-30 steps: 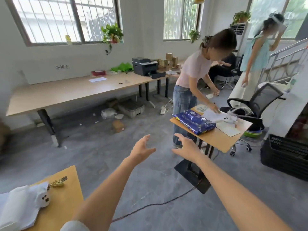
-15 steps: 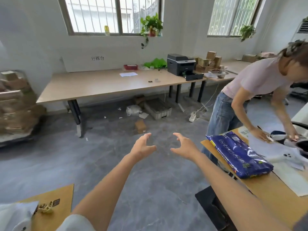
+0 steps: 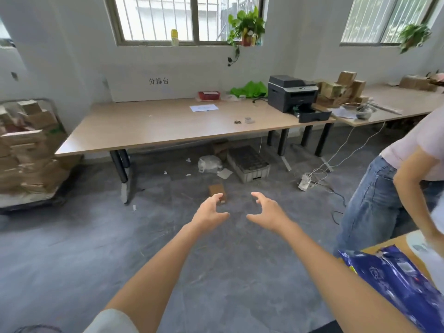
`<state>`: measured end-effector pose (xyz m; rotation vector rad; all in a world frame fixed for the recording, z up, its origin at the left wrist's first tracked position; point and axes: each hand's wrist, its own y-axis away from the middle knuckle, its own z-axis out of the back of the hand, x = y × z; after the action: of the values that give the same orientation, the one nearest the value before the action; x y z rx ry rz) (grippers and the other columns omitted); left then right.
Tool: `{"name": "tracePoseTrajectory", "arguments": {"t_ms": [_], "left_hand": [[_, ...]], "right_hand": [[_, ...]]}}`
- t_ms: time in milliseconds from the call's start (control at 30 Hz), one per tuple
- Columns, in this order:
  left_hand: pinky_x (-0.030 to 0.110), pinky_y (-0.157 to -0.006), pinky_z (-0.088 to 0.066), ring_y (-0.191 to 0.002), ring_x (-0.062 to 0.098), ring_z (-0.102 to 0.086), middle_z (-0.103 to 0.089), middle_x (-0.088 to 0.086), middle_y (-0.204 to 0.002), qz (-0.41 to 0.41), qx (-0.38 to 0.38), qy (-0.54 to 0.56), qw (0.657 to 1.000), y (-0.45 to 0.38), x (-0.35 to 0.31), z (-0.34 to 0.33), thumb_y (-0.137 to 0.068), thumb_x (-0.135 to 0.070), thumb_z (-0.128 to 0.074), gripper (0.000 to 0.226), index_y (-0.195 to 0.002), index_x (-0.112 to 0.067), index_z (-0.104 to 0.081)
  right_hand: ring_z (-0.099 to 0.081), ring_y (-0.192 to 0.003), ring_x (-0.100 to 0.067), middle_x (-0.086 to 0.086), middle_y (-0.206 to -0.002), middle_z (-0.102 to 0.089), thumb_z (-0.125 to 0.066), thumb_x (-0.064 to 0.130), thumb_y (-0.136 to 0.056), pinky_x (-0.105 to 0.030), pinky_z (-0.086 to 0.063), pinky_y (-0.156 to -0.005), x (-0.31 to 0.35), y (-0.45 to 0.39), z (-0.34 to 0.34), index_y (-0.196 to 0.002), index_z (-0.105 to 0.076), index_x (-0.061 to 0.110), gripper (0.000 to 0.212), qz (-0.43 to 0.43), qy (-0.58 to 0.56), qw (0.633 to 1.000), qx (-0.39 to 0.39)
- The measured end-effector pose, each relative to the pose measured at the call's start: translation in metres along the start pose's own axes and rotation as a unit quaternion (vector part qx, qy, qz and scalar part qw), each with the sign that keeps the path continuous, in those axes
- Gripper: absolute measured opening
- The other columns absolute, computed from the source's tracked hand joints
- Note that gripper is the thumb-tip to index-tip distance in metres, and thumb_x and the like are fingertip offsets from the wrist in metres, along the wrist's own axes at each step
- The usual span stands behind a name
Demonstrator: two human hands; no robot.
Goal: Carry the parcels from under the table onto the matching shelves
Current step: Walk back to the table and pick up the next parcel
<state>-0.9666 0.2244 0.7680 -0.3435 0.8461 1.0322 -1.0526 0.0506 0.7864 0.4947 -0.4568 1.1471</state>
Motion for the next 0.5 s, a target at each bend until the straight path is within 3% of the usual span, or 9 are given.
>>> {"name": "tracePoseTrajectory", "arguments": {"t_ms": [67,200,500], "left_hand": [[0.040,-0.109,-0.038,-0.135,0.025,-0.041,-0.041,0.007,-0.148,0.004,-0.003,-0.008,1.000,-0.042,-0.003,0.001,-0.082,-0.021,-0.063,0.071,-0.146,-0.018,-0.032],[0.038,-0.108,-0.039,-0.134,0.026,-0.043,-0.042,0.009,-0.147,0.021,-0.030,0.001,0.999,-0.127,-0.011,0.006,-0.081,-0.022,-0.064,0.071,-0.145,-0.019,-0.033],[0.038,-0.109,-0.037,-0.136,0.025,-0.041,-0.040,0.007,-0.149,0.061,-0.043,-0.003,0.997,-0.297,-0.029,0.030,-0.082,-0.021,-0.063,0.071,-0.146,-0.021,-0.031]], "right_hand": [[-0.055,-0.111,-0.026,-0.006,-0.141,-0.047,-0.065,0.036,-0.078,-0.039,-0.050,-0.092,-0.005,-0.045,0.007,-0.145,-0.027,0.029,0.077,0.004,-0.007,1.000,0.010],[-0.049,-0.125,-0.028,-0.006,-0.143,-0.045,-0.064,0.039,-0.078,-0.042,-0.045,-0.099,-0.013,-0.141,0.023,-0.145,-0.026,0.028,0.078,0.021,-0.013,1.000,0.020],[-0.043,-0.131,-0.027,-0.005,-0.146,-0.041,-0.064,0.032,-0.080,-0.042,-0.042,-0.102,-0.014,-0.323,0.067,-0.145,-0.027,0.025,0.075,0.056,-0.010,0.998,0.042]]}}
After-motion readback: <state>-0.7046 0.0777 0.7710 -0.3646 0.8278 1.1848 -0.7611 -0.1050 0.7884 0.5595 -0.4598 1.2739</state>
